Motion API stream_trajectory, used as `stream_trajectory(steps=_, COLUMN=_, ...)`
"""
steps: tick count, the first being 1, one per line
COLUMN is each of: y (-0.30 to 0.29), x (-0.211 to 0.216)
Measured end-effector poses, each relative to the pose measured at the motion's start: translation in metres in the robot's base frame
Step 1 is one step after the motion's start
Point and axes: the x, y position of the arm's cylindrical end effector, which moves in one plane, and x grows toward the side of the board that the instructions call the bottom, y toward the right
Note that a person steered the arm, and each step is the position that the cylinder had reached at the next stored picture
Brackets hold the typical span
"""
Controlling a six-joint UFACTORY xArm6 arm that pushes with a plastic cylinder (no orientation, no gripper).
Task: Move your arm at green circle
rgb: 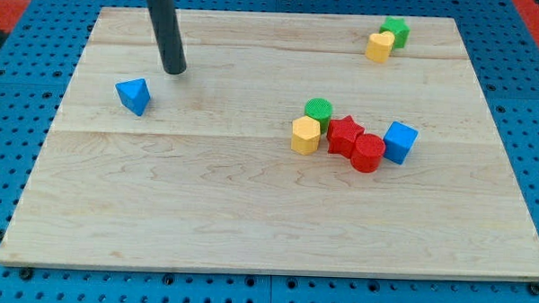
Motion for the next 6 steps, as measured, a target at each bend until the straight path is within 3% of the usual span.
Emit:
stream_trajectory(steps=3, y=0.014, x=0.005)
stream_trajectory(steps=4, y=0.066, x=0.008)
stream_trajectory(steps=5, y=0.158, x=0.015)
stream_trajectory(steps=6, y=0.186, x=0.056)
